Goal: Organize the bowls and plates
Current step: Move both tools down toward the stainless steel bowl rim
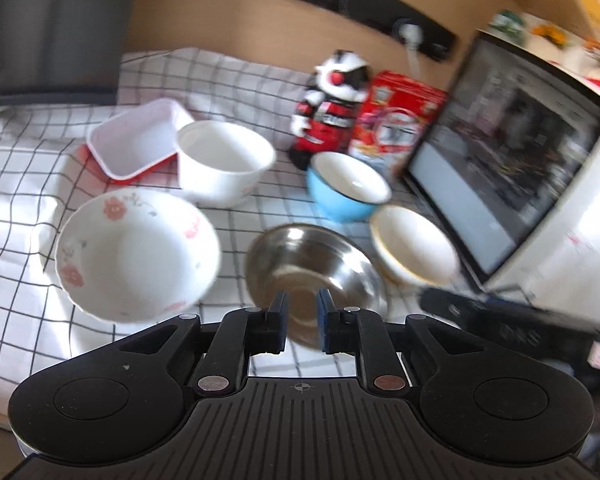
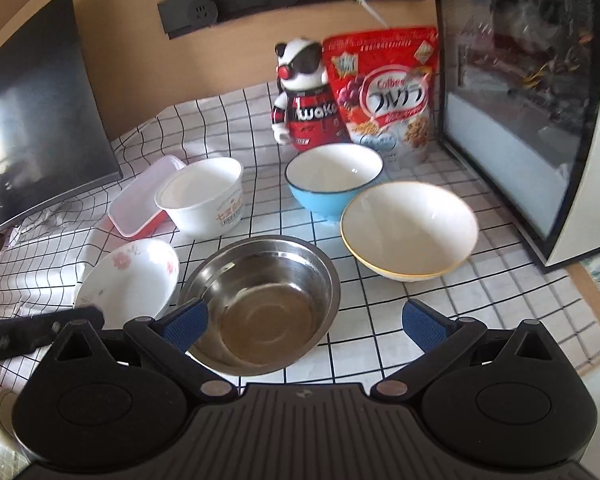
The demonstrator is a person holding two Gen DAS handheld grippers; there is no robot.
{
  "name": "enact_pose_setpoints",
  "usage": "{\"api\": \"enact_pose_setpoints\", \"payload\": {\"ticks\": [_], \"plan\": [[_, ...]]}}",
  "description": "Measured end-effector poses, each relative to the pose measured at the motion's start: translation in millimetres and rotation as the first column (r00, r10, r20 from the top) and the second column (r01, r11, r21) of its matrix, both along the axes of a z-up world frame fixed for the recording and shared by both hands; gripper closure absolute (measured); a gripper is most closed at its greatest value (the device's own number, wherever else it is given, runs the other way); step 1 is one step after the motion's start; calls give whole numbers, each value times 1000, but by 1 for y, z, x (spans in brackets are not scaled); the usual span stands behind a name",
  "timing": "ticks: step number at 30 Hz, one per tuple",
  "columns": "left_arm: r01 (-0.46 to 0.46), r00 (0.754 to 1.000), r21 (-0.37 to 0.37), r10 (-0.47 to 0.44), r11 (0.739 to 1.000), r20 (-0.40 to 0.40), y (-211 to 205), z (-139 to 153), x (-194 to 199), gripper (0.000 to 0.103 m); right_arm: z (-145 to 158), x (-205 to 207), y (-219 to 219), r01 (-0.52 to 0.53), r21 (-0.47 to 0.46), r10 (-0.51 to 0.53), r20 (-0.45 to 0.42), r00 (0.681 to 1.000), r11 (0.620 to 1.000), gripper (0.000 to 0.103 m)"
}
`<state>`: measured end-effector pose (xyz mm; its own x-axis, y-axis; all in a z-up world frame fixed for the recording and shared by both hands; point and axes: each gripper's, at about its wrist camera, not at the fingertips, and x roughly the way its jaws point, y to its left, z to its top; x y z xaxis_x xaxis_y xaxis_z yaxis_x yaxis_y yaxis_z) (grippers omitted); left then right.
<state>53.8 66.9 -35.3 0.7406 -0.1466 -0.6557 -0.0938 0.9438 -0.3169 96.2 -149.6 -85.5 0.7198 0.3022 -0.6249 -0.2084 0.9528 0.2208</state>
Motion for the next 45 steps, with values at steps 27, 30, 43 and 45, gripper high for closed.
{"api": "enact_pose_setpoints", "payload": {"ticks": [27,30,43,45], "plan": [[-96,980,26,99,995,-170,15,-47,96,86,-104,130,-18,-65,255,154,-346,926,965,0],[-3,988,35,8,999,-152,22,-46,107,86,-111,131,-19,-33,264,137,-386,912,964,0],[85,981,49,-75,995,-178,32,-57,147,86,-112,128,-19,-45,219,128,-383,915,975,0],[89,983,27,-83,996,-166,34,-54,150,86,-112,129,-19,-32,225,121,-394,911,974,0]]}}
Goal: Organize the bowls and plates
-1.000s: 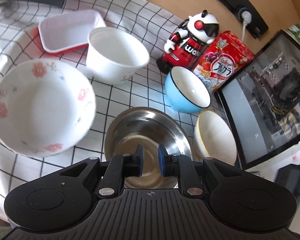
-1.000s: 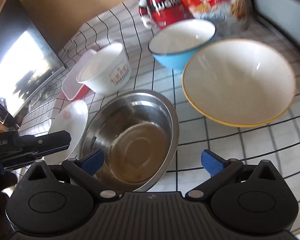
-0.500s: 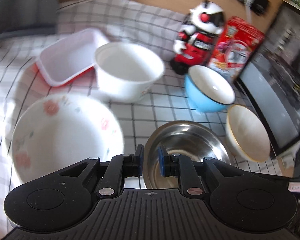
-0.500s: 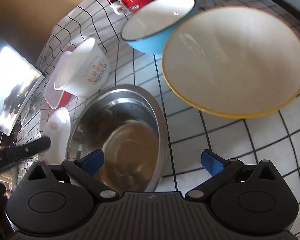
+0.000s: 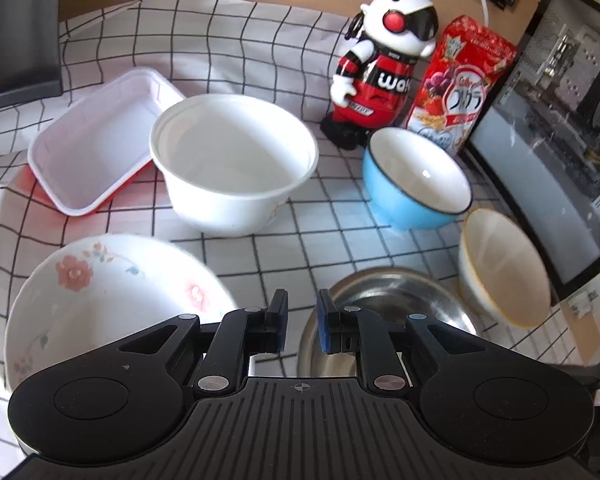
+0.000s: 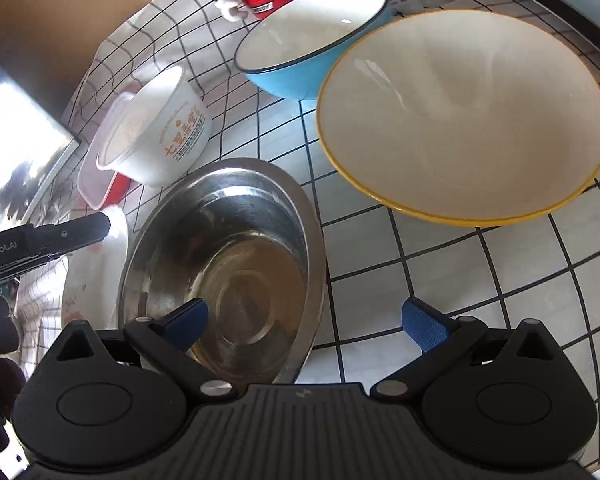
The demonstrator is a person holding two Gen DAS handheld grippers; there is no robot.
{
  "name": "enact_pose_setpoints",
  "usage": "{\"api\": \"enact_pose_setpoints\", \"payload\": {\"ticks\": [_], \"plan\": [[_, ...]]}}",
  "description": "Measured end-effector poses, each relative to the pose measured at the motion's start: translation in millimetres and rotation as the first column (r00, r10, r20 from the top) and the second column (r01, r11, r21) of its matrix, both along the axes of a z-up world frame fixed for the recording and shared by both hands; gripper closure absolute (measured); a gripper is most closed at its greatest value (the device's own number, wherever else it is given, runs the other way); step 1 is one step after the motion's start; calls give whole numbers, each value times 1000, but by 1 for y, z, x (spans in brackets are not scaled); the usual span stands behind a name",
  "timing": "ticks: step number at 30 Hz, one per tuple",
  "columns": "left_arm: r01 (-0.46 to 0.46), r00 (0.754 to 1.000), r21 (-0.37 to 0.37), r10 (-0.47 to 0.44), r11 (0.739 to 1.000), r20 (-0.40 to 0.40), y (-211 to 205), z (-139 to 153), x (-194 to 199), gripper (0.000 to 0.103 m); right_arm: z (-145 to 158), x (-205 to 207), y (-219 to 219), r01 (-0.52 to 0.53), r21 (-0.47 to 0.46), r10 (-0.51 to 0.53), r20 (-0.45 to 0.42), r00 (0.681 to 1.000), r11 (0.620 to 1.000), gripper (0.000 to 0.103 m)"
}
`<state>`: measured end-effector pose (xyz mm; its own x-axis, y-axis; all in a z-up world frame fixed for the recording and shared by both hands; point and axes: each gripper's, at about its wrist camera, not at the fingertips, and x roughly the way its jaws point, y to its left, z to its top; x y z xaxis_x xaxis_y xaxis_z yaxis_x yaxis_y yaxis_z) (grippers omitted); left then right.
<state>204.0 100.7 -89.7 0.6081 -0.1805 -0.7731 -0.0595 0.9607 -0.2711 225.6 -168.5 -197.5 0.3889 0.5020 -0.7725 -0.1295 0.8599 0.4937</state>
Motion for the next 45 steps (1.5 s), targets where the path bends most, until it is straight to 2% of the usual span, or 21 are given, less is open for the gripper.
{"api": "enact_pose_setpoints", "payload": {"ticks": [3,9,11,13,15,16,18,20,23,29,36,41,45], "plan": [[4,1000,-24,-4,1000,10,2,4,4,86,2,3,4,-29,-32,29,-13,999,999,0],[25,999,3,-25,1000,-20,-1,-2,9,86,2,2,10,-98,-70,99,5,995,993,0],[31,999,4,-31,999,-40,-3,-7,11,86,2,1,7,-84,-63,85,15,996,994,1],[41,998,3,-41,999,-49,-5,-11,12,86,3,-1,7,-66,-63,68,25,997,996,12],[53,997,-14,-53,999,-51,-5,-13,14,86,5,-2,9,-60,-59,62,29,998,996,17],[59,997,-24,-60,998,-49,-5,-13,15,86,7,-3,10,-60,-65,63,45,997,996,24],[77,996,-38,-79,996,-37,-7,-12,15,86,13,-5,14,-67,-104,77,92,993,992,32],[102,994,-27,-103,994,-41,-11,-14,17,86,17,-6,18,-65,-144,83,120,989,987,36],[110,992,32,-107,993,-63,-16,-22,21,83,15,-3,21,-63,-165,81,107,991,984,49],[121,986,28,-117,992,-119,-20,-40,28,75,10,1,23,-64,-177,78,76,994,982,67],[15,989,-15,-17,1000,-144,-3,-29,14,78,31,-2,36,-101,-158,123,136,983,982,69],[-95,992,-23,93,995,-83,33,5,-16,78,62,0,65,-197,-137,225,243,944,971,69],[-208,976,8,208,978,-57,71,20,-41,78,71,15,115,-297,-121,319,265,910,947,68]]}}
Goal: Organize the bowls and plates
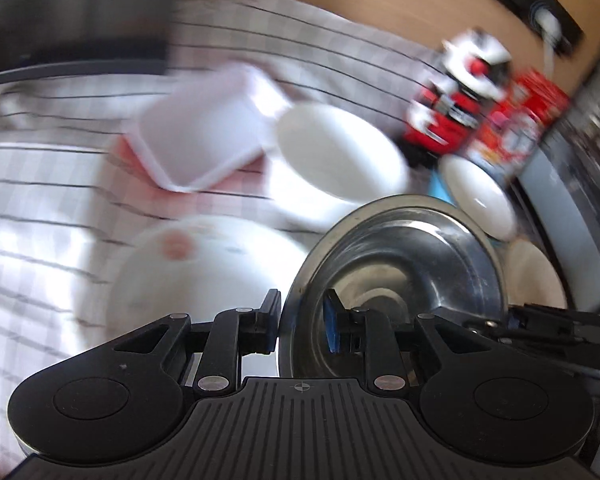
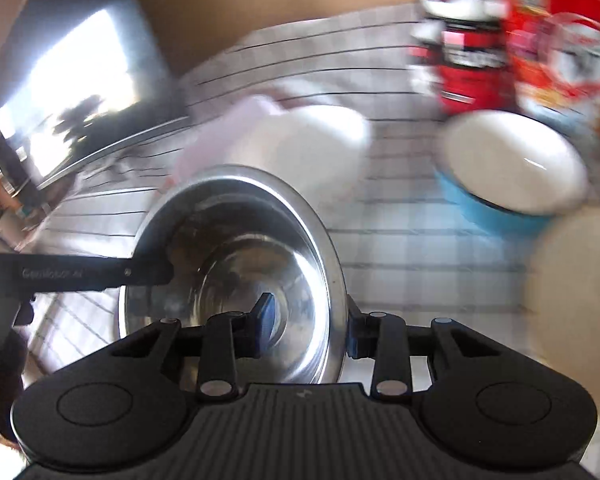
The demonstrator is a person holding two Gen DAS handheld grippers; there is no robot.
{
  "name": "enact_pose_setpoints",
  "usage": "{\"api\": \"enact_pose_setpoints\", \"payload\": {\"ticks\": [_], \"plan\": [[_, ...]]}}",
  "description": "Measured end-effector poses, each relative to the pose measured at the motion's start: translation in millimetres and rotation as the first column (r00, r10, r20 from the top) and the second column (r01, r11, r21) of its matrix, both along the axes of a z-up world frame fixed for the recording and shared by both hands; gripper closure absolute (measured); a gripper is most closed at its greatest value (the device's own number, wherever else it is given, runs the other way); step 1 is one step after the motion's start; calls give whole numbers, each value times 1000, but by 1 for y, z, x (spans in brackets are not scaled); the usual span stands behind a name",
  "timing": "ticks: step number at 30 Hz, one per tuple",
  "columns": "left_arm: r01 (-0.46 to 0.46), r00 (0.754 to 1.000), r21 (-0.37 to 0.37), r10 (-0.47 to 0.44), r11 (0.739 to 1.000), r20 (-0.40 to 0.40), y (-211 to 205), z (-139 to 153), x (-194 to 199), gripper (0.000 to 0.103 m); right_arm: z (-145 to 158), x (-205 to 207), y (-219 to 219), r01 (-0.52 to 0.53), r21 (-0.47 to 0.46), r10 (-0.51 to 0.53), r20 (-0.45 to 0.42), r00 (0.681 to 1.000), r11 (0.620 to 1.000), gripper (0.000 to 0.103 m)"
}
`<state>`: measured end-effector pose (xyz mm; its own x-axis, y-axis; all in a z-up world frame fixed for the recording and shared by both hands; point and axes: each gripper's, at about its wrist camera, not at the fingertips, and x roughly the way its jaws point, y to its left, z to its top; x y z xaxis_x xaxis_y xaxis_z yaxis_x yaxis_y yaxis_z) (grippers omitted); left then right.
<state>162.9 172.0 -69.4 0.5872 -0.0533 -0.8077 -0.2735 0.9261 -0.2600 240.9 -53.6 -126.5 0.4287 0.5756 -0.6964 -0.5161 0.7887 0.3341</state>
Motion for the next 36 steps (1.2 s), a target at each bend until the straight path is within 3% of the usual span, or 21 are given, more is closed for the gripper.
{"api": "enact_pose_setpoints", "payload": {"ticks": [6,10,23,27,31,36], "plan": [[-166,984,57,169,984,-59,54,-23,-15,79,-20,10,88,-126,-72,125,-21,992,989,68],[-195,977,76,200,978,-71,68,-33,-20,80,-29,0,118,-149,-135,150,3,989,980,67],[-168,984,72,163,983,70,87,-9,-37,81,-23,1,113,-90,-128,98,63,993,988,55],[-112,984,47,104,993,146,84,5,-39,81,-13,-3,104,-65,-118,80,126,989,991,42],[-27,997,99,19,995,79,74,-2,-30,81,-13,3,98,-30,-120,44,114,992,992,40],[-72,997,139,77,988,-26,82,-26,-25,75,-23,6,101,-25,-153,39,88,995,988,40]]}}
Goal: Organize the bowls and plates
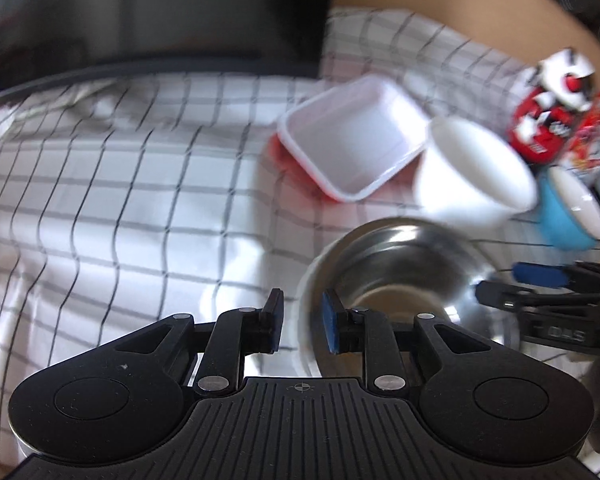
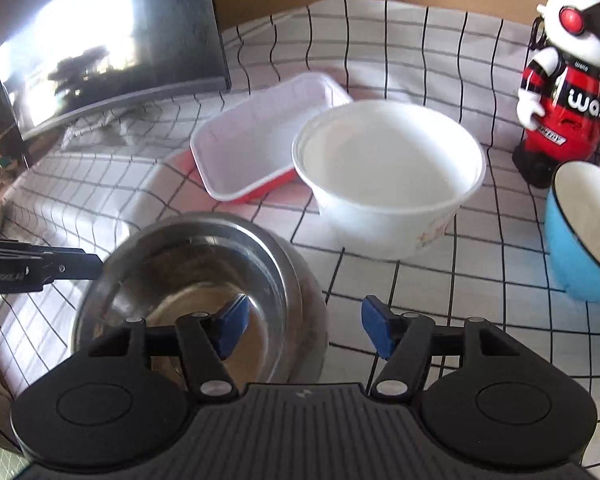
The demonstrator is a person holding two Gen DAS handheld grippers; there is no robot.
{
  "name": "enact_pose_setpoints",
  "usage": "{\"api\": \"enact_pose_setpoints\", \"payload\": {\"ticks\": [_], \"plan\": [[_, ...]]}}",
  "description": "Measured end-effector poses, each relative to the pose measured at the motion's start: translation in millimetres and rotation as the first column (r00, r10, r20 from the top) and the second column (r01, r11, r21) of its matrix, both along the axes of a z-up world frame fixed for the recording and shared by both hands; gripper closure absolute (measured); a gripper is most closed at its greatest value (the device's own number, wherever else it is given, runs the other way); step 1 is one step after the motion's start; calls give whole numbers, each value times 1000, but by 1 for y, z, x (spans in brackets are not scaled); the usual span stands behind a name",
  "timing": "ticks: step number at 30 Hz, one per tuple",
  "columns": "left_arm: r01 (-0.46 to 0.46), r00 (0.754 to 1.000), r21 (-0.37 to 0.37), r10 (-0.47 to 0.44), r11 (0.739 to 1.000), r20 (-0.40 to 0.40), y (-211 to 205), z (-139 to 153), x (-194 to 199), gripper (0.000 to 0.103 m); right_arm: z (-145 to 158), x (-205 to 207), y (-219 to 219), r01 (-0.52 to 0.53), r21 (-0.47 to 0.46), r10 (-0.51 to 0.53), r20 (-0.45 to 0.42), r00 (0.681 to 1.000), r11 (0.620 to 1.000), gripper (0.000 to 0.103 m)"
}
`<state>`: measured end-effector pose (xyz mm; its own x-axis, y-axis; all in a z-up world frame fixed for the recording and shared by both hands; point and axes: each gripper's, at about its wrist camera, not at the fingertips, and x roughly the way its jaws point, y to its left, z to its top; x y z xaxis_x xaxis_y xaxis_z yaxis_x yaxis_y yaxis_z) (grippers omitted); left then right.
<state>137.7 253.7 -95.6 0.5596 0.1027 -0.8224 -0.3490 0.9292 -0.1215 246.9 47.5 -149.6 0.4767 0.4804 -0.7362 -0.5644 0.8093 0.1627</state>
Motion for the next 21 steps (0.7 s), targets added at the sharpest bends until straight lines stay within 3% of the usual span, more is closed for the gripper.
{"api": "enact_pose_setpoints", "payload": {"ticks": [5,9,13,16,21], "plan": [[5,1000,-165,-3,986,10,20,-22,8,73,-18,9,4,-9,8,10,-104,995,1000,40],[-10,999,-149,4,989,-38,22,-29,19,65,-31,16,10,-27,38,34,-208,977,999,40],[32,992,-124,-46,992,-114,12,-41,31,67,-33,11,15,-41,31,47,-206,978,999,39],[45,986,-148,-67,988,-151,9,-49,35,68,-32,11,12,-56,20,59,-200,978,998,51],[31,982,-133,-56,991,-182,2,-47,38,65,-31,16,-4,-56,72,73,-268,961,996,55]]}}
